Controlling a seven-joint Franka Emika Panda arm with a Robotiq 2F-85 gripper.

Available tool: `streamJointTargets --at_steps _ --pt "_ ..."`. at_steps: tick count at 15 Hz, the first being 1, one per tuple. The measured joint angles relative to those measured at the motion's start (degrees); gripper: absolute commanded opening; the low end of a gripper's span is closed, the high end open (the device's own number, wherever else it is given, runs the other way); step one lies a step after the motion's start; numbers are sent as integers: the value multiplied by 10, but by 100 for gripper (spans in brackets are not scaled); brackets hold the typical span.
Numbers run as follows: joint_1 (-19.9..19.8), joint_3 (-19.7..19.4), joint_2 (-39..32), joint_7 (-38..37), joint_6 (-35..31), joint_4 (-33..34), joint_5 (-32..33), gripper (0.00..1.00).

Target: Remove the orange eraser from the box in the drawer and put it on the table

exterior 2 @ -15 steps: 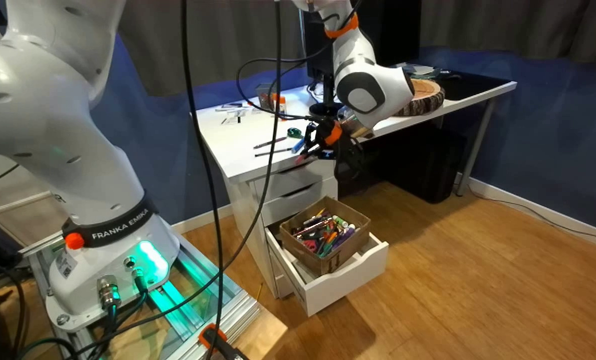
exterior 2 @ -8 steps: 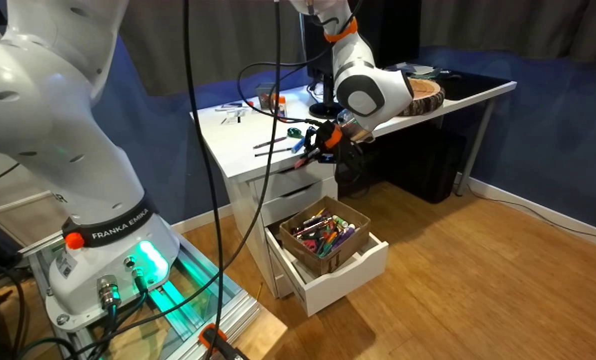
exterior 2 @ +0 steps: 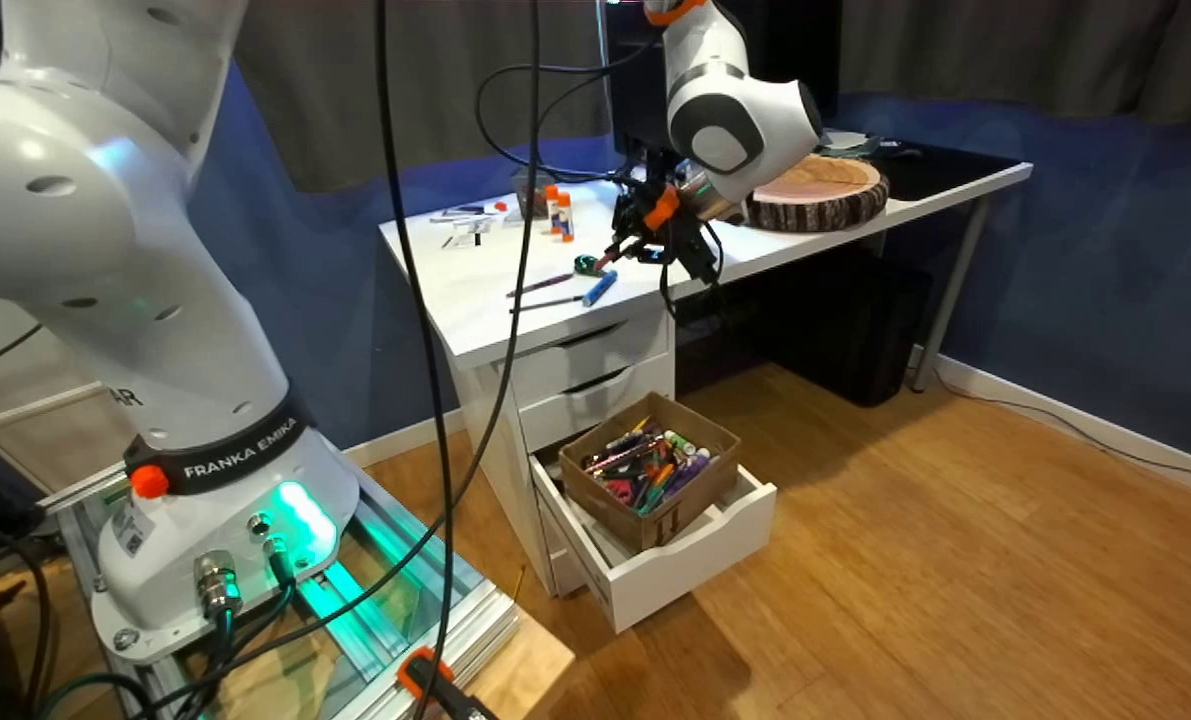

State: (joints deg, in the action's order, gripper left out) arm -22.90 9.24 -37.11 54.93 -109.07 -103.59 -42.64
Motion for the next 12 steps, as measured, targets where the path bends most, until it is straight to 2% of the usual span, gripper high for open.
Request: streamJointTargets --at_steps 5,8,12 --pt "54 -19 -4 -120 7 63 -65 3" --pt "69 -34 -19 -179 -10 84 -98 3" --pt "78 -43 -51 -221 -59 99 -130 3"
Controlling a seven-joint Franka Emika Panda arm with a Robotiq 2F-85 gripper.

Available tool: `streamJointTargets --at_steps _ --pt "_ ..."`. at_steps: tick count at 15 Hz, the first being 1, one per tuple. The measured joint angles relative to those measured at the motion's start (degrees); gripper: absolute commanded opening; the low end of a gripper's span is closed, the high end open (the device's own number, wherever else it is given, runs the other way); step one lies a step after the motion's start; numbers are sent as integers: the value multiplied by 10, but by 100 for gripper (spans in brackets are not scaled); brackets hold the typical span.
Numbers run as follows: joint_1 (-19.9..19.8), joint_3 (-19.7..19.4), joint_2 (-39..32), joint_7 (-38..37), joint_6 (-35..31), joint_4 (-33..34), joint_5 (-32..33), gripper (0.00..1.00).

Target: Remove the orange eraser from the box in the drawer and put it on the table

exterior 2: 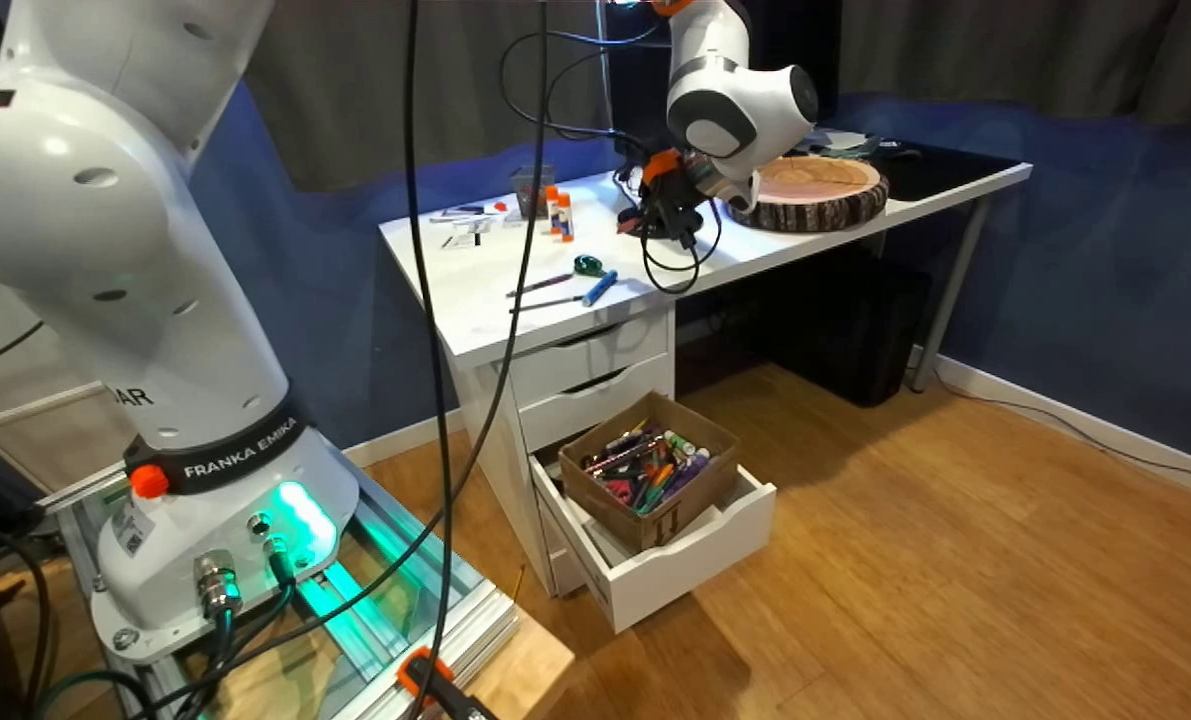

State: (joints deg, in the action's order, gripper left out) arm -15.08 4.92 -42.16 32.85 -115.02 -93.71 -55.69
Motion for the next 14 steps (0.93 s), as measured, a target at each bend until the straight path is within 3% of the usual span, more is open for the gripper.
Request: streamJointTargets --at_steps 12,13,14 --pt "44 1 -56 -92 -108 38 -6 4" --pt "47 2 -60 -92 -115 42 -6 19" --pt "48 2 -64 -92 -121 46 -6 17"
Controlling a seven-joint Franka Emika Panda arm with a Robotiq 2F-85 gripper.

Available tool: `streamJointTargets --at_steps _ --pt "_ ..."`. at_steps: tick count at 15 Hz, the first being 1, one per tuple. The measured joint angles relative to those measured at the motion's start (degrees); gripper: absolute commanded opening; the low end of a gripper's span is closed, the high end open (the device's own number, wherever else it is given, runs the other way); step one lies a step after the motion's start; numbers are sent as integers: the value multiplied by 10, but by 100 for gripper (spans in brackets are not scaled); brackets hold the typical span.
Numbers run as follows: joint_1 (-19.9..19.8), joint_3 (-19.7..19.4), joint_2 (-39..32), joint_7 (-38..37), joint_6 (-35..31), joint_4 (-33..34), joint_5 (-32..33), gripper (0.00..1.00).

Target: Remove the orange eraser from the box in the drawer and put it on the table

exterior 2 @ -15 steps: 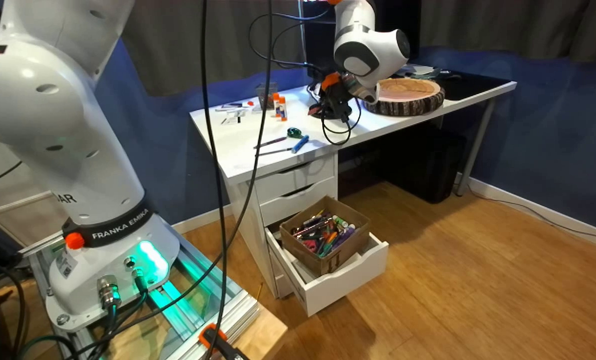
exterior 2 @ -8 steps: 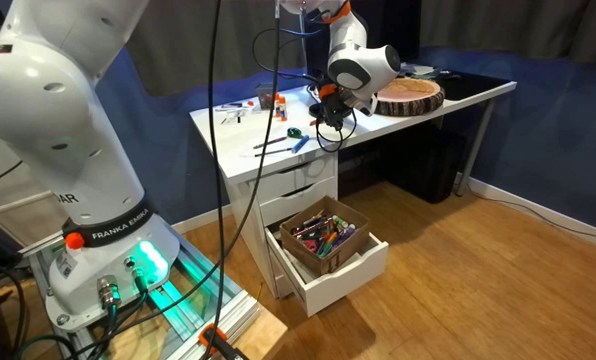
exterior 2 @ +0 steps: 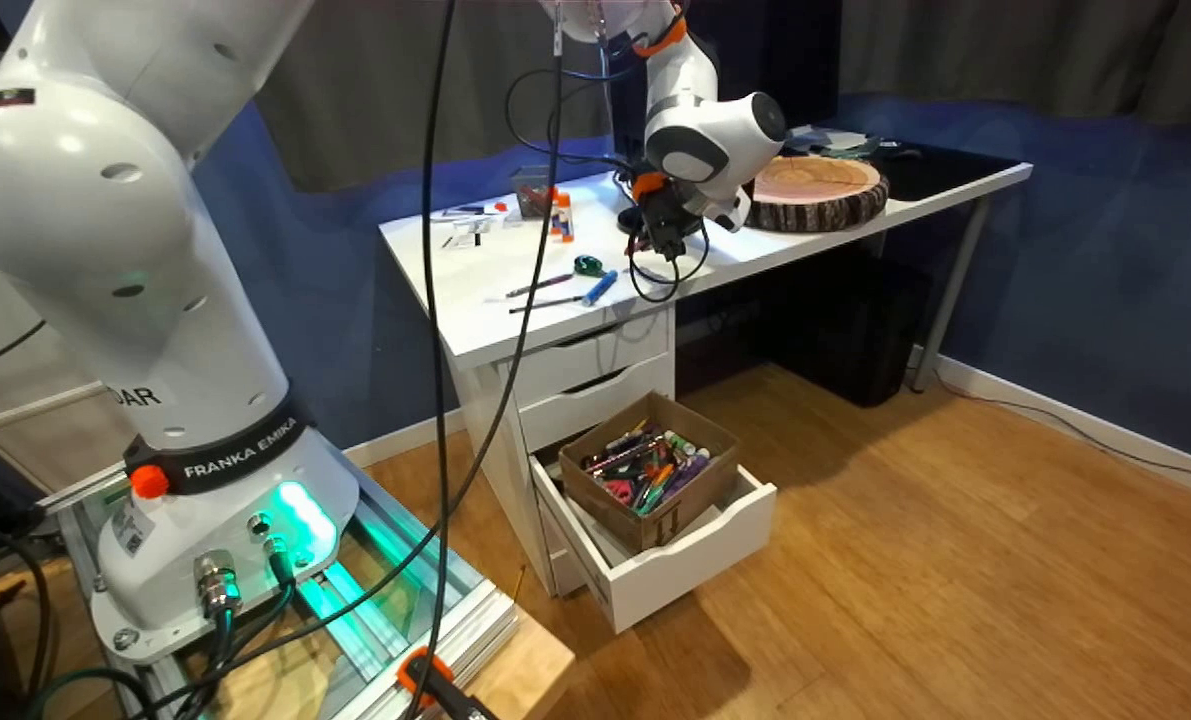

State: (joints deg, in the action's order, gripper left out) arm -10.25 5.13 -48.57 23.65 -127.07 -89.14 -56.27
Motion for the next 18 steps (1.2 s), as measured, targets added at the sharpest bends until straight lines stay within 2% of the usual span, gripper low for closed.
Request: streamJointTargets --at_steps 2,3,7,11,14,18 --pt "3 1 -7 0 -11 6 1 43" --pt "4 1 -10 1 -16 8 2 46" --pt "9 0 -11 9 -31 9 14 73" --pt "11 -3 -6 18 -43 9 57 100" --pt "9 -7 15 32 -44 1 103 100" --pt "4 -7 79 73 -35 -51 179 100"
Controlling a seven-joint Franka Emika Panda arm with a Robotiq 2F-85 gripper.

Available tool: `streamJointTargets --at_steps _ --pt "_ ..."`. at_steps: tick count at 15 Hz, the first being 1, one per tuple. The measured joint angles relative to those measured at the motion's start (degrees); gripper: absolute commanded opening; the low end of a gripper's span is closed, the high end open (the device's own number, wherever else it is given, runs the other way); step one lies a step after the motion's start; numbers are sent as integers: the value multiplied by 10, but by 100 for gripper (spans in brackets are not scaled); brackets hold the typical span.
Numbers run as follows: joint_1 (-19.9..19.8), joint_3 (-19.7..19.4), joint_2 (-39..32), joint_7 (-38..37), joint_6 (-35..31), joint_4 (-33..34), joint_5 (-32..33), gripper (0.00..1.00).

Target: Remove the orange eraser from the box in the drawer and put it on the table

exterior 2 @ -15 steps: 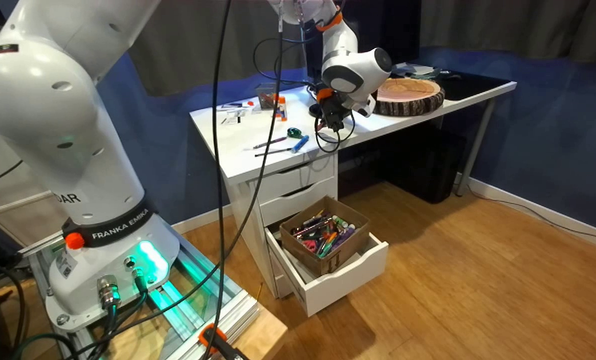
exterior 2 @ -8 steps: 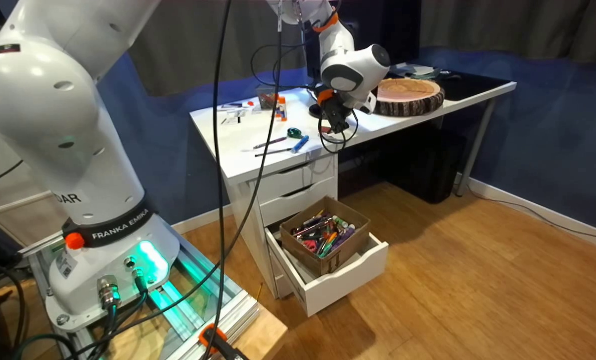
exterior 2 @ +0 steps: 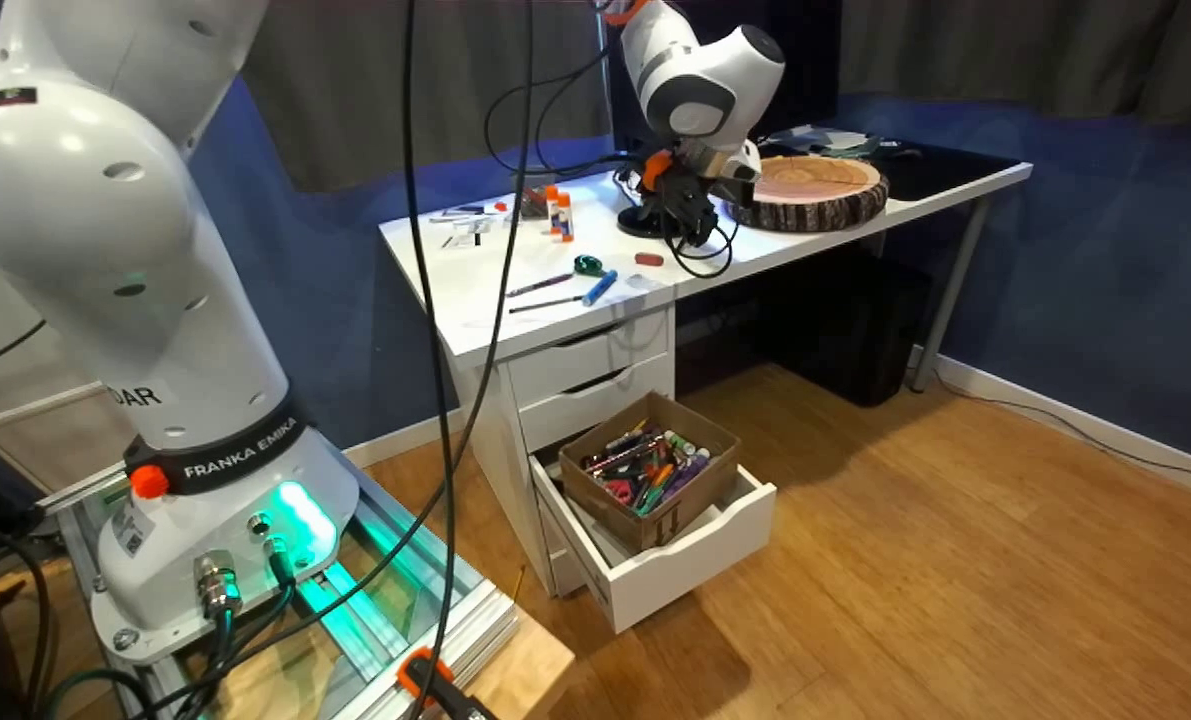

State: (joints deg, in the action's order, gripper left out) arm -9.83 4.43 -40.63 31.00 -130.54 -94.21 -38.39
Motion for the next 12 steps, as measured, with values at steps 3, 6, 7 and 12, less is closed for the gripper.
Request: streamJointTargets --at_steps 3,6,7,12 --pt "2 1 66 27 2 -62 64 100" --pt "4 3 132 41 1 -132 124 100" --pt "5 3 155 44 -1 -155 140 100" --pt "5 0 259 46 -25 -274 183 100"
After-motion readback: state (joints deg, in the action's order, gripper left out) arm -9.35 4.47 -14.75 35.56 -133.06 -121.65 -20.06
